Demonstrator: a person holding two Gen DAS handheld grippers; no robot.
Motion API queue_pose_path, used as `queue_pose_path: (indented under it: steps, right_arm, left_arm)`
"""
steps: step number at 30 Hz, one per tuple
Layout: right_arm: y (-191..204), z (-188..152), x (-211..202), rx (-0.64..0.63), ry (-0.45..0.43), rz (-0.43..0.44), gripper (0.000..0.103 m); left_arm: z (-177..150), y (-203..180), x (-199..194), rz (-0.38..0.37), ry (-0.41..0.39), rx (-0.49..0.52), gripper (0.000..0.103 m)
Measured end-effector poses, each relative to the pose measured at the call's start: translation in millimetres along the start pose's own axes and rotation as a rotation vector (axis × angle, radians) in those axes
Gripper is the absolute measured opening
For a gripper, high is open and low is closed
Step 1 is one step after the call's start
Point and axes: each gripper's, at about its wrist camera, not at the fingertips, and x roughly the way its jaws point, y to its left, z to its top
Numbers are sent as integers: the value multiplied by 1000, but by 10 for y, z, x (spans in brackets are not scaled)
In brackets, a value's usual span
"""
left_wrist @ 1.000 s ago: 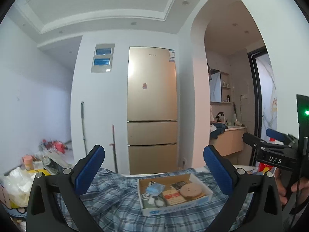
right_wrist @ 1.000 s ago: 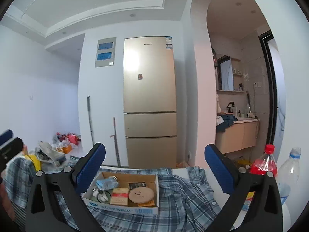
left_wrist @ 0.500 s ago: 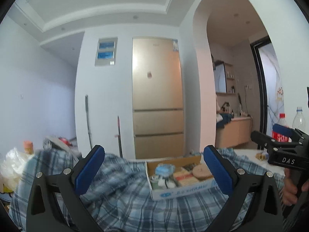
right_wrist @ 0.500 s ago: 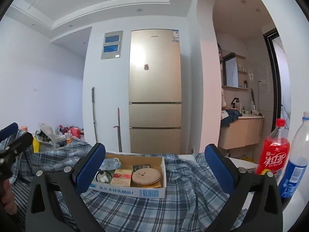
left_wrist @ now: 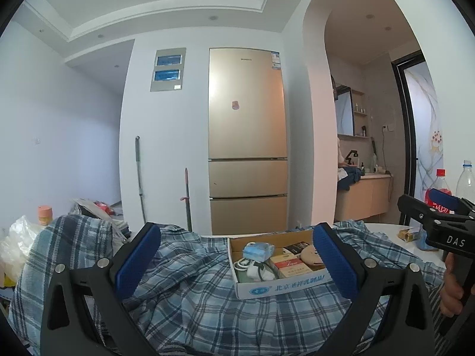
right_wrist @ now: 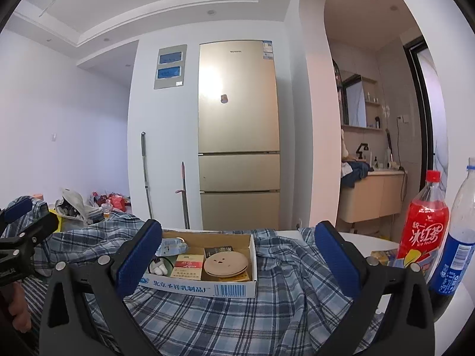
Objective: Organize soft objects
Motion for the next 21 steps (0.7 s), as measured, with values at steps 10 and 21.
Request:
queue_pose_path:
  steps: [10, 21]
  right_arm:
    - [40, 0, -4, -16, 2, 2, 102]
    - [84, -1, -62, -41, -24, 11, 103]
  left_arm:
    - [-13, -4, -25, 9, -12, 1, 103]
    - [-27, -7, -40, 17, -18, 15, 103]
